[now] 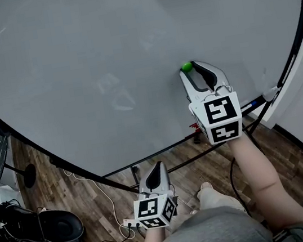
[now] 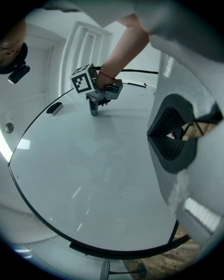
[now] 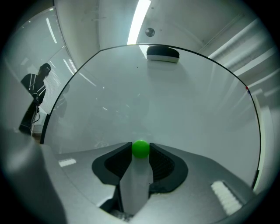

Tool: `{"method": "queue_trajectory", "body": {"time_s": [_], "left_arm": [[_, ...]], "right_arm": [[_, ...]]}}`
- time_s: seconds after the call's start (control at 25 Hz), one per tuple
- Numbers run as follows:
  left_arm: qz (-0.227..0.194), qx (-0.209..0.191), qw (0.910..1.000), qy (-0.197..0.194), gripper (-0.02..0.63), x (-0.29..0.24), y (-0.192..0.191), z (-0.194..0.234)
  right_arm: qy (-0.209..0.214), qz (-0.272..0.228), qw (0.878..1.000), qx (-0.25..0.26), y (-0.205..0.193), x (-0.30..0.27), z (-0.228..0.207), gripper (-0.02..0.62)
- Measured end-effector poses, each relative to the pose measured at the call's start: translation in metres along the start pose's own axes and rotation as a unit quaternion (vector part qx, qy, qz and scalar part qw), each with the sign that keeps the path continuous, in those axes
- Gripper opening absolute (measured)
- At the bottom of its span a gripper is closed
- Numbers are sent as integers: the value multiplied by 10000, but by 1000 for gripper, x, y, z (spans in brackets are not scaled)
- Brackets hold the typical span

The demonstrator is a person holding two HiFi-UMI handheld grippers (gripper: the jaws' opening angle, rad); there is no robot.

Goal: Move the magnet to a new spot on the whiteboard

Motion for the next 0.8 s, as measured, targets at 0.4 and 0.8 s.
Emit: {"method": "queue_trajectory", "body": {"time_s": [0.4,0.8], "left_arm": [[-7,29,10000,-7,5,4,-1,-1],[-1,17,10000,-59,5,11,-2,-8]], "right_arm": [[35,89,10000,20,0,1,0,124],[68,35,10000,25,3,24,3,124]]}}
Point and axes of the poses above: the fingertips, and each gripper's own axes: x backward along the fingers, z to its left, y out of its top, the point moved 9 cm from there along x, backward along the fingers, and after that the axes turned 4 degrees about -y, right-handed, at the moved point
